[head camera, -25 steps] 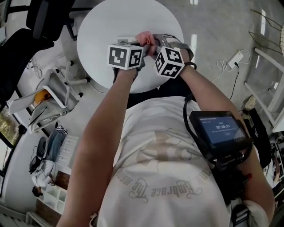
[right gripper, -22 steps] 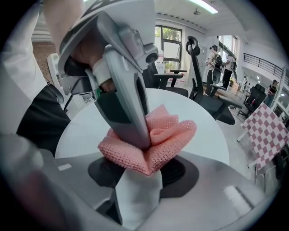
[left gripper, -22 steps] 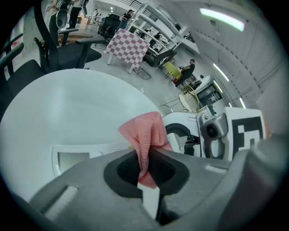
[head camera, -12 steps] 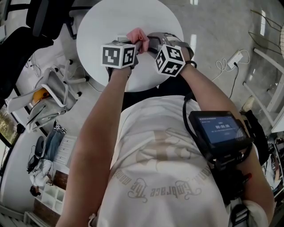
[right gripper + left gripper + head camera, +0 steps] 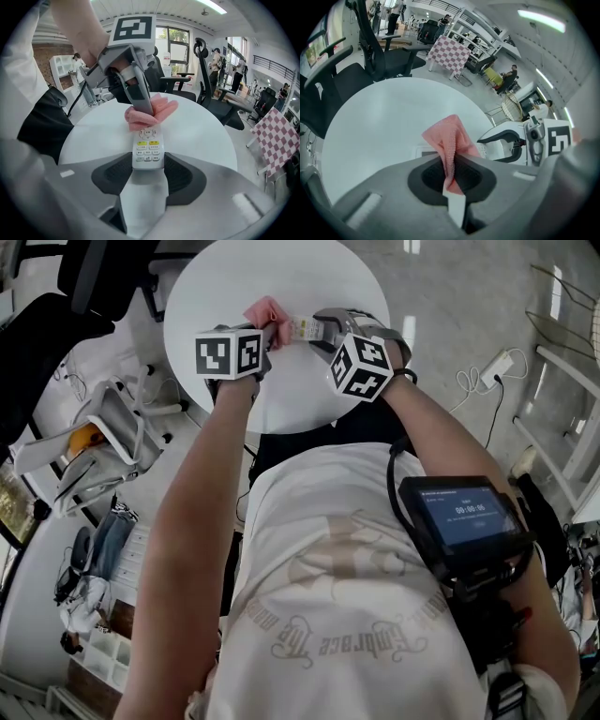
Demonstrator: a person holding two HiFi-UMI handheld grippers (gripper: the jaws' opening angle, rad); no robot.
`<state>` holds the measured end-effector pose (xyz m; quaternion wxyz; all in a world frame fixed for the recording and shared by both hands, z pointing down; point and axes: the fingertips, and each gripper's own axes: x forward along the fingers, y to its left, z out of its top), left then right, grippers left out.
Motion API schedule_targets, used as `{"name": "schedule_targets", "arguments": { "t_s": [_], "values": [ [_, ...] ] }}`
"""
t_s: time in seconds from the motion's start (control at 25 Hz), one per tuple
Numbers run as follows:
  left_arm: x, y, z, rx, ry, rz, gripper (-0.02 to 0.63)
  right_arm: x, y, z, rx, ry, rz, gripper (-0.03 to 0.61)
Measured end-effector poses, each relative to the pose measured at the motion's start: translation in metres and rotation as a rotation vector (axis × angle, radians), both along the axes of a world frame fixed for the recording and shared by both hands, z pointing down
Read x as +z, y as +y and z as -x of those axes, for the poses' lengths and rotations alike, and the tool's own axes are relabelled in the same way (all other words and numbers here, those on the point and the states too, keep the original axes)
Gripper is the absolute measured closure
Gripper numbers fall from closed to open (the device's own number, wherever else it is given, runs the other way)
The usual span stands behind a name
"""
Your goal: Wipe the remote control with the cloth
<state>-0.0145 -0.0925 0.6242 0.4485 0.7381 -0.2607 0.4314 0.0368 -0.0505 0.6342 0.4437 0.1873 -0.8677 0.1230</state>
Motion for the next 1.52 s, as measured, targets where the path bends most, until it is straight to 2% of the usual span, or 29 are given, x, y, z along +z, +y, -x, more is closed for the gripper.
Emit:
{"name": "schedule_targets", "arguments": {
  "t_s": [0.28, 0.44, 0.68, 0.92, 1.24, 1.44, 1.52],
  "values": [
    [0.008, -0.02, 0.05, -0.007, -0.101, -0.035, 0.594, 0.001, 0.0, 0.002, -0.006, 0.001, 0.006, 0.357],
    [0.007, -0.022, 0.059, -0.005, -0.121, -0.044, 0.594, 0.001, 0.001, 0.003, -0.008, 0.003, 0.006, 0.357],
    [0.005, 0.0, 0.022, 0.076, -0.009, -0.019, 0.594, 0.001, 0.002, 0.003, -0.012, 0.006, 0.007, 0.357],
    [-0.002, 0.008, -0.002, 0.074, 0.064, -0.004, 0.595, 0.0, 0.002, 0.004, -0.012, 0.008, 0.008, 0.357],
    [-0.012, 0.025, -0.041, 0.172, 0.183, 0.025, 0.595, -0.001, 0.002, 0.006, -0.02, 0.008, 0.005, 0.357],
    [-0.025, 0.04, -0.077, 0.229, 0.313, 0.063, 0.595, -0.001, 0.002, 0.005, -0.027, 0.009, 0.003, 0.357],
    [-0.022, 0.04, -0.077, 0.237, 0.307, 0.062, 0.595, 0.0, 0.003, 0.003, -0.026, 0.009, 0.004, 0.357]
  ]
}}
